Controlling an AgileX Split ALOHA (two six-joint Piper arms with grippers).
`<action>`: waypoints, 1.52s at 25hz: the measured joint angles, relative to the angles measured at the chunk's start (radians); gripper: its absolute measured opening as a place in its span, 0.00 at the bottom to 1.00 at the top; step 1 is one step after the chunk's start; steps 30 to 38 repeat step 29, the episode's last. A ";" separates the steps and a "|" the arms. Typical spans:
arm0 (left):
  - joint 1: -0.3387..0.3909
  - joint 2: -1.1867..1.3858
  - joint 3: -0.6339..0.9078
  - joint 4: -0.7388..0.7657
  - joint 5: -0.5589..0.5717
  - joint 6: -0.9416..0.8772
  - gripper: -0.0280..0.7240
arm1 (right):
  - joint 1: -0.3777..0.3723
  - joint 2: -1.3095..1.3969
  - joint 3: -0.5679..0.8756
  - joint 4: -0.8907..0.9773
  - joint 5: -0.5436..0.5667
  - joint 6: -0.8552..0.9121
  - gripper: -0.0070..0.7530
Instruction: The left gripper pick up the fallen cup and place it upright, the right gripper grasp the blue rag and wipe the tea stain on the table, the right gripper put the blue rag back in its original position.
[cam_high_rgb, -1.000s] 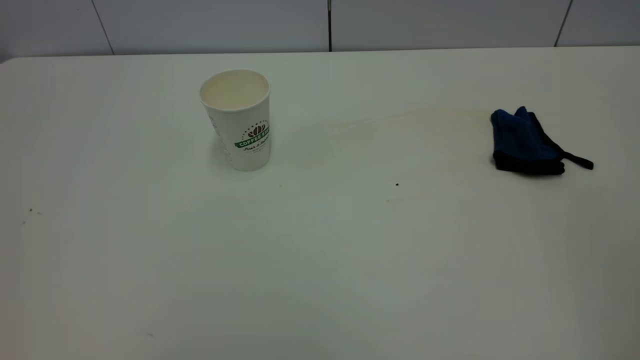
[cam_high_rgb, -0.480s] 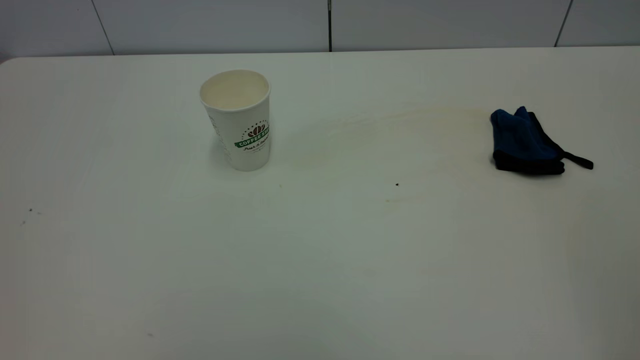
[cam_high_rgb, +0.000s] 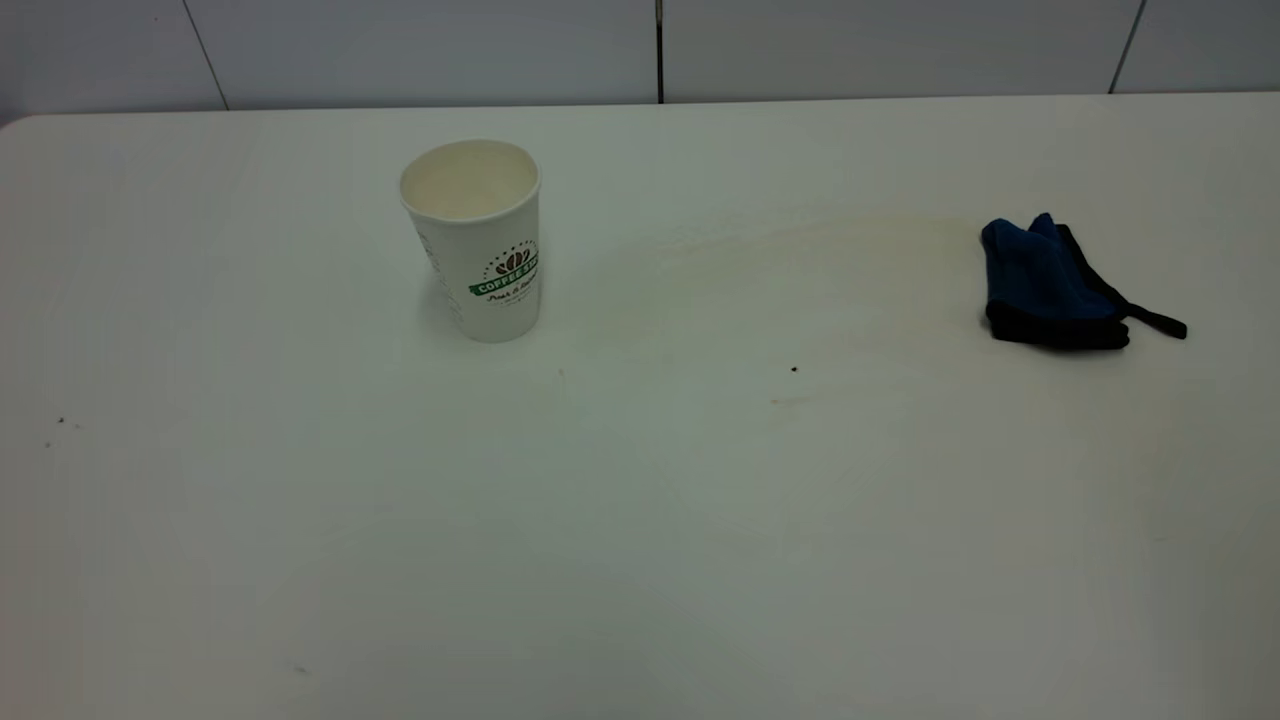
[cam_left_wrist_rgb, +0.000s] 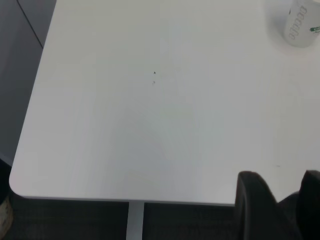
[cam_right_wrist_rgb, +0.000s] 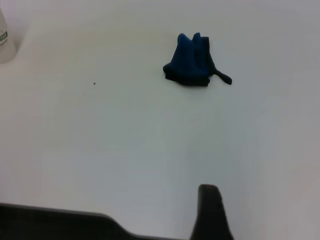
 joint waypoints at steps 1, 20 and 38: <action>0.000 0.000 0.000 0.000 0.000 0.000 0.36 | 0.000 -0.009 0.000 0.000 0.000 0.000 0.78; 0.000 0.000 0.000 0.000 0.000 -0.001 0.36 | 0.000 -0.010 0.000 -0.014 0.001 -0.001 0.78; 0.000 0.000 0.000 0.000 0.000 -0.001 0.36 | 0.000 -0.010 0.000 -0.014 0.001 -0.001 0.78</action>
